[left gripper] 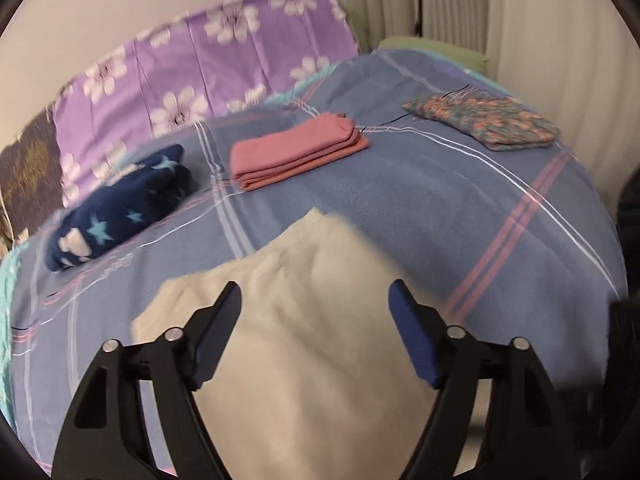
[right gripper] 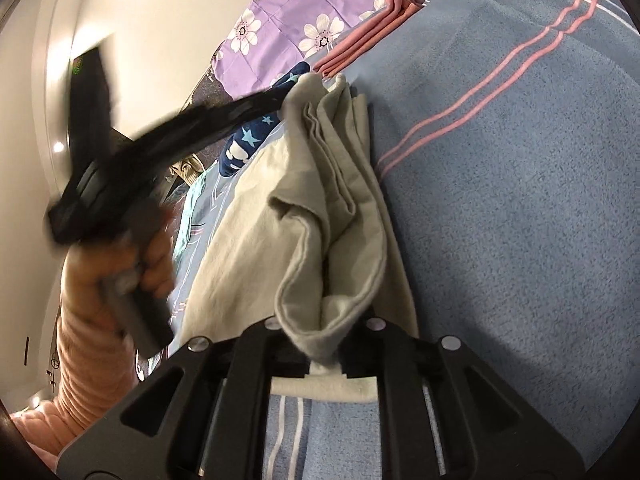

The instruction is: Fold small clothes

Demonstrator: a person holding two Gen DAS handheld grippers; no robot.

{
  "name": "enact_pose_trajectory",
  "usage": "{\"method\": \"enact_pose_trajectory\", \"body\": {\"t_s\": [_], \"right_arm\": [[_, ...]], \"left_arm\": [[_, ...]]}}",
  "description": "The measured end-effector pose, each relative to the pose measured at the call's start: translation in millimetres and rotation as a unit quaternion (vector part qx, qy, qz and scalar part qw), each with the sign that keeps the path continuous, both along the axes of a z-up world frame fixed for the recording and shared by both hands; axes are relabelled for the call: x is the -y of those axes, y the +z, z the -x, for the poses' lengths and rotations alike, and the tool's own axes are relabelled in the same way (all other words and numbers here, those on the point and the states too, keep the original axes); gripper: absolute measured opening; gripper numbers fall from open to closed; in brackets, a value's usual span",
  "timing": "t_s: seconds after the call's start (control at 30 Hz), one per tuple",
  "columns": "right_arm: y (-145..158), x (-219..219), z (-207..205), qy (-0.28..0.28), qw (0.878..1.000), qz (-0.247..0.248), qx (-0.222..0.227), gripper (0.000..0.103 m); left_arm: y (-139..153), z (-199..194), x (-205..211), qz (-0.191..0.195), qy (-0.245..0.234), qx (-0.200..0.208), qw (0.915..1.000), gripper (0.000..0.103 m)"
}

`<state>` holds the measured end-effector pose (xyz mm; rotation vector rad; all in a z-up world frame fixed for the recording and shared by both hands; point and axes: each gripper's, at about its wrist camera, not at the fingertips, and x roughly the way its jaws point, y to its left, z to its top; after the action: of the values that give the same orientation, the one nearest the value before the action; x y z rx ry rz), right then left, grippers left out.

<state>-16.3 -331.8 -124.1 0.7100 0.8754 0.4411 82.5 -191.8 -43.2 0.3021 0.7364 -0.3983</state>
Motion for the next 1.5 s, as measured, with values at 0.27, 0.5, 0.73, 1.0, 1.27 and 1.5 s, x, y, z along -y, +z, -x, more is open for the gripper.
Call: {"method": "enact_pose_trajectory", "body": {"t_s": [0.27, 0.5, 0.73, 1.0, 1.27, 1.5], "right_arm": [[6, 1, 3, 0.002, 1.000, 0.014, -0.003, 0.019], [5, -6, -8, 0.001, 1.000, 0.028, -0.010, 0.019], [7, -10, -6, -0.003, 0.999, 0.044, -0.012, 0.019], [10, -18, -8, -0.005, 0.998, 0.053, -0.013, 0.024], [13, -16, -11, -0.005, 0.998, 0.060, -0.010, 0.013], [45, -13, 3, 0.003, 0.999, 0.022, 0.039, 0.005]], "left_arm": [[-16, 113, -76, 0.010, -0.005, -0.016, 0.9998, 0.082], [-53, 154, -94, -0.013, 0.018, -0.043, 0.9988, 0.082], [-61, 148, -103, 0.000, 0.050, -0.039, 0.9980, 0.082], [-68, 128, -96, 0.018, 0.091, -0.046, 0.9946, 0.082], [-77, 125, -112, 0.009, 0.136, -0.033, 0.9901, 0.084], [-73, 136, -130, 0.049, 0.136, -0.040, 0.9888, 0.061]]}}
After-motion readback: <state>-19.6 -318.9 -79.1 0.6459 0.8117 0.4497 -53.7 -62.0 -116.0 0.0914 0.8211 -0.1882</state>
